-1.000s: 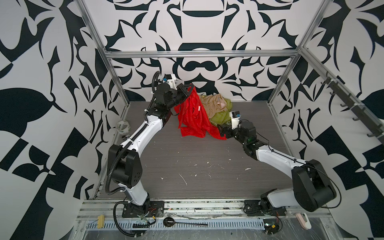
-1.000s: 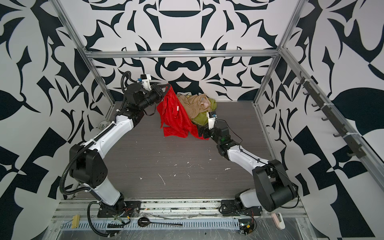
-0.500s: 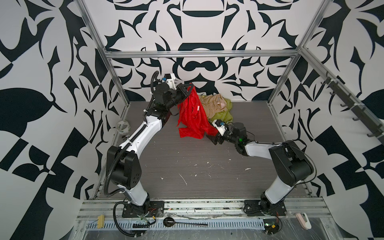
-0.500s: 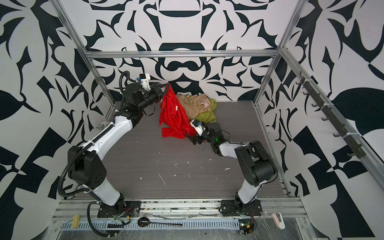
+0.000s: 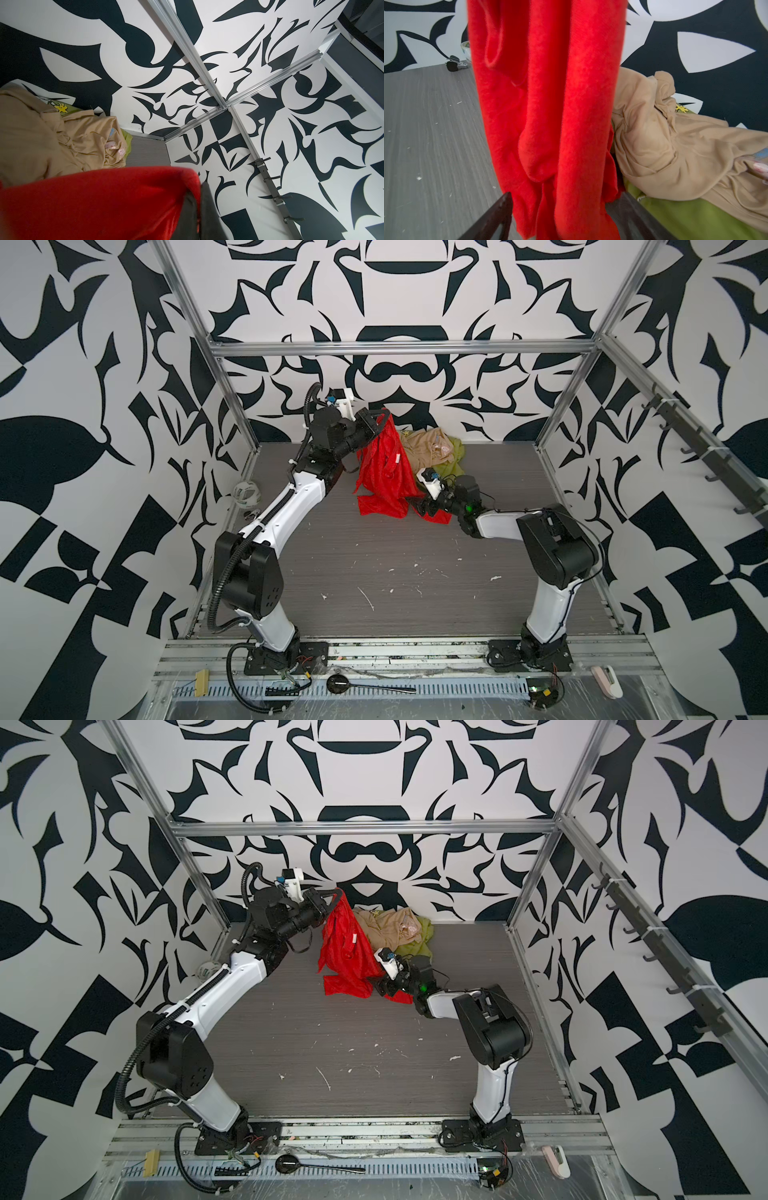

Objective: Pick out a specific cloth from the pile
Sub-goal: 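Grasp the hanging red cloth with the right gripper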

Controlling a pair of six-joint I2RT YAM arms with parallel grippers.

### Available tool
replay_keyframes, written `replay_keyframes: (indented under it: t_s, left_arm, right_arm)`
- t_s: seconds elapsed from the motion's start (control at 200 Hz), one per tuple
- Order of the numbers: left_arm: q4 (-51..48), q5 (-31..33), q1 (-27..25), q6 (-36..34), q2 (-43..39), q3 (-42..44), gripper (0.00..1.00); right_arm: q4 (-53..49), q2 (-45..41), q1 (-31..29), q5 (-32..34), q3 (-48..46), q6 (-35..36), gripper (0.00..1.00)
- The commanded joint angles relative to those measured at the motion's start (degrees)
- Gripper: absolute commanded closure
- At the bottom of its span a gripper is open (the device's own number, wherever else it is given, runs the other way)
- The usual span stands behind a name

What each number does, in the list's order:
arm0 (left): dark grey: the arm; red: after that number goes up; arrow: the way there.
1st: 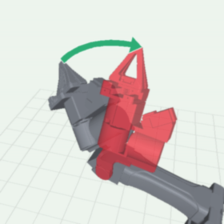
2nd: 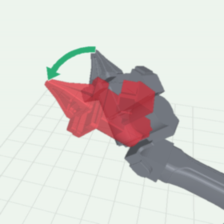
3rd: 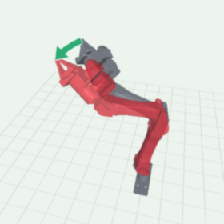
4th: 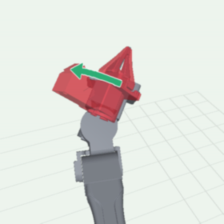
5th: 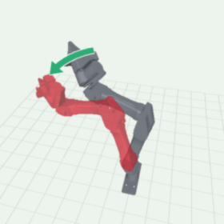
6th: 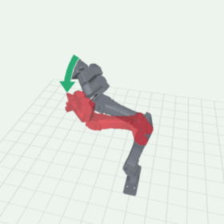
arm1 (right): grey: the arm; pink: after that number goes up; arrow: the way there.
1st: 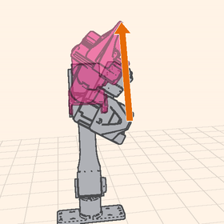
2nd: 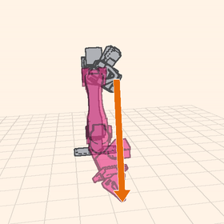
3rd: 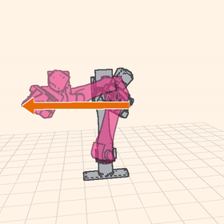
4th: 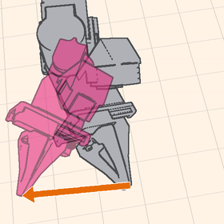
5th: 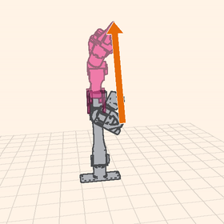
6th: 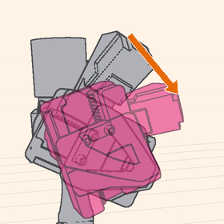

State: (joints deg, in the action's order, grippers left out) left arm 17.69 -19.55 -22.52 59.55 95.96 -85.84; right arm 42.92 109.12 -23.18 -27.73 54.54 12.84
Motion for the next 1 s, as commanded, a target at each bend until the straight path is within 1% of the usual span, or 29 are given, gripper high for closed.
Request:
replay_keyframes:
  t_s: [0.0,0.13,0.19,0.275,0.325,0.405,0.55,0.675,0.775,0.84,0.995]
  left_arm:
    - [1.74,-0.45,-0.33,-1.36,-2.07,0.65,1.00]
    - [1.47,-0.25,-0.47,-1.82,-1.70,0.67,1.00]
    - [1.29,-0.40,-0.57,-1.88,-1.46,0.61,1.00]
    - [1.29,-0.40,-0.70,-2.12,-1.41,0.65,1.00]
    - [1.21,-0.36,-0.78,-2.20,-1.48,0.85,1.00]
    - [1.20,-0.19,-0.84,-2.20,-1.51,1.22,1.00]
    - [1.12,-0.14,-0.93,-2.59,-1.73,1.29,1.00]
    - [0.35,0.28,-0.93,-2.88,-2.05,1.29,1.00]
    - [-0.09,0.26,-0.87,-3.01,-2.07,1.21,1.00]
    - [-0.67,0.26,-0.93,-3.02,-2.16,1.05,1.00]
    - [-1.43,0.35,-0.99,-3.12,-2.08,0.78,1.00]
  right_arm:
    - [0.47,0.49,-0.88,-0.01,3.34,-3.11,0.20]
    - [-2.74,1.52,-1.17,-0.49,5.16,-3.07,0.21]
    - [-5.88,1.82,-1.25,-0.69,6.68,-3.08,0.22]
    - [-12.33,2.40,-1.25,-3.32,9.49,-2.71,0.24]
    - [-14.30,2.78,-1.34,-2.43,10.67,-2.66,0.25]
    - [-14.24,3.28,-1.43,-0.16,11.02,-3.11,0.26]
    - [-13.30,4.42,-1.46,1.02,11.09,-3.13,0.30]
    - [-11.84,5.35,-1.45,2.86,10.89,-4.82,0.38]
    - [-8.88,5.75,-1.50,6.77,9.92,-8.08,0.44]
    - [-7.50,5.76,-1.47,6.99,9.28,-8.32,0.48]
    - [-6.58,5.84,-1.60,7.58,8.83,-8.88,0.63]
